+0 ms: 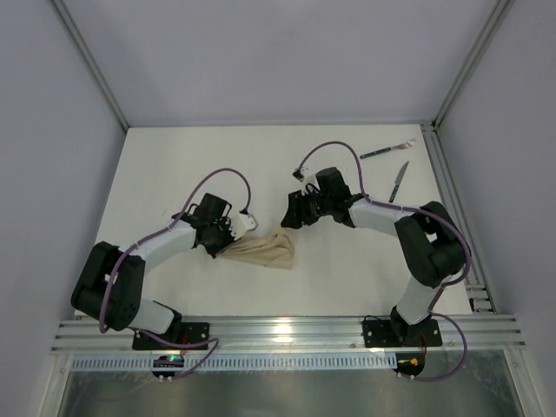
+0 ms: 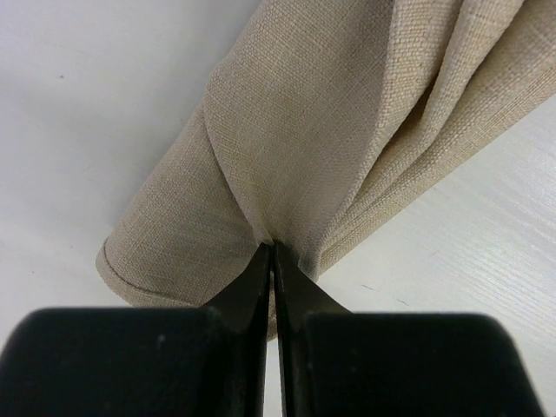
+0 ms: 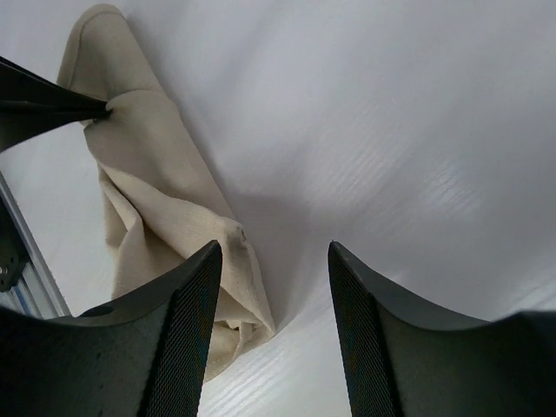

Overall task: Fold the napkin into a case and place the utensils inside
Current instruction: Fold the 2/3-rectangle-folded napkin at the center of the board.

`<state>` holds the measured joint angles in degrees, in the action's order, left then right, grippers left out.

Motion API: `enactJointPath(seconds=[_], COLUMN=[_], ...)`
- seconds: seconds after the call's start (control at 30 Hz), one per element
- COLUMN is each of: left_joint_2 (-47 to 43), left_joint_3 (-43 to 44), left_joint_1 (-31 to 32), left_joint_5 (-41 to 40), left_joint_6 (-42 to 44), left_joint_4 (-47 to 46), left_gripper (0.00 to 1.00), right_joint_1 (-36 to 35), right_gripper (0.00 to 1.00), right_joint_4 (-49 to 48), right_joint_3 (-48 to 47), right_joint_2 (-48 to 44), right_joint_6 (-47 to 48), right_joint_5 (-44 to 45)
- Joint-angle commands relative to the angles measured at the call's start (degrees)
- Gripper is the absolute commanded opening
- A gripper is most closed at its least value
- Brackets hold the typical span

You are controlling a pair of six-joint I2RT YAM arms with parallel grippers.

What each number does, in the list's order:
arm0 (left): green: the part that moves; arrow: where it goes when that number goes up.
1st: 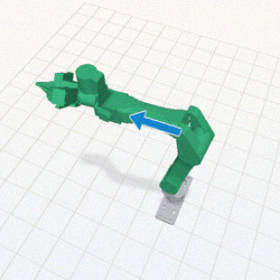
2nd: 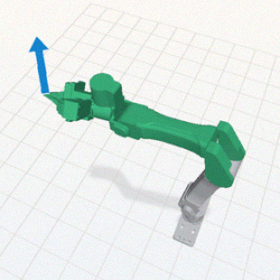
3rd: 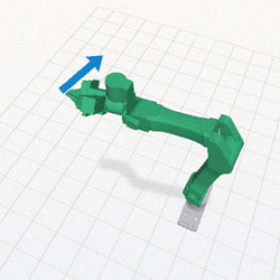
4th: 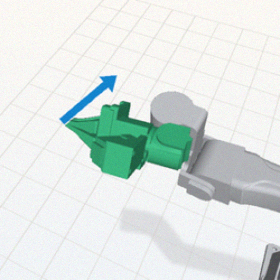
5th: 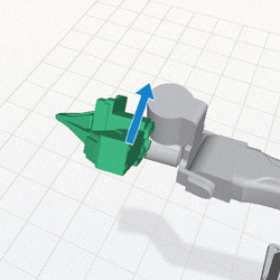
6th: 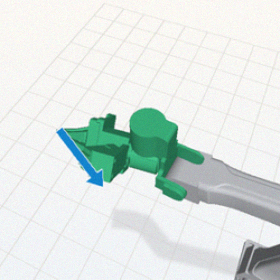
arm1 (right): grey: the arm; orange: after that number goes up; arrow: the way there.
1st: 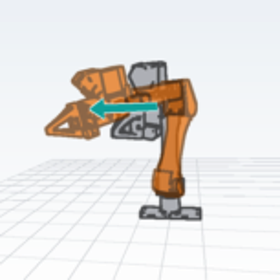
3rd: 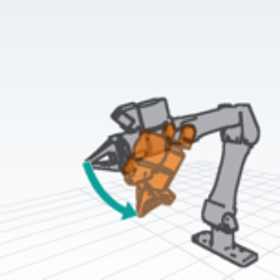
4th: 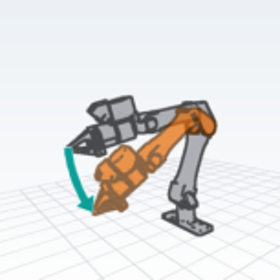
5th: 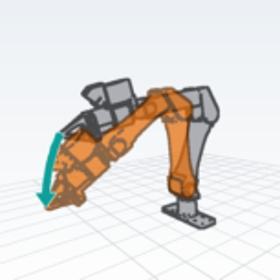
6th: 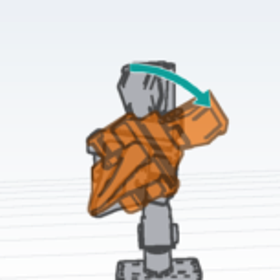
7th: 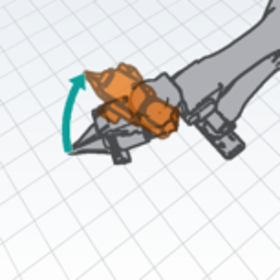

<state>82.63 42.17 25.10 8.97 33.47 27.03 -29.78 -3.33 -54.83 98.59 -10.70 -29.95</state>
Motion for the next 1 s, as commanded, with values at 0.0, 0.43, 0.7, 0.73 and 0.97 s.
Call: enactJointPath(seconds=[0.0, 0.43, 0.7, 0.73, 0.97], left_joint_2=[2.6, 2.5, 2.1, 2.0, 0.1], left_joint_3=[-3.8, -3.7, 0.2, 0.5, 3.3], left_joint_1=[0.5, 0.6, 0.4, 0.3, 0.1], left_joint_5=[0.6, 0.3, -0.8, -1.2, 1.2], left_joint_6=[-0.7, -1.2, -3.2, -3.4, -2.3], left_joint_4=[3.6, 3.4, 5.8, 5.9, 9.3], left_gripper=[0.03, 0.03, 0.05, 0.06, 0.25], right_joint_1=[-0.2, -0.4, -2.6, -3.5, -7.5], right_gripper=[0.56, 0.04, 0.04, 0.04, 0.04], right_joint_4=[-2.6, -15.3, -20.0, -19.9, -17.5], right_joint_3=[-1.8, 11.2, 18.2, 18.8, 19.7], right_joint_2=[4.0, -4.2, -9.5, -9.7, -9.7], right_joint_6=[0.8, 2.9, 6.5, 6.7, 10.3], right_joint_5=[-6.2, -14.9, -13.0, -12.2, -7.2])
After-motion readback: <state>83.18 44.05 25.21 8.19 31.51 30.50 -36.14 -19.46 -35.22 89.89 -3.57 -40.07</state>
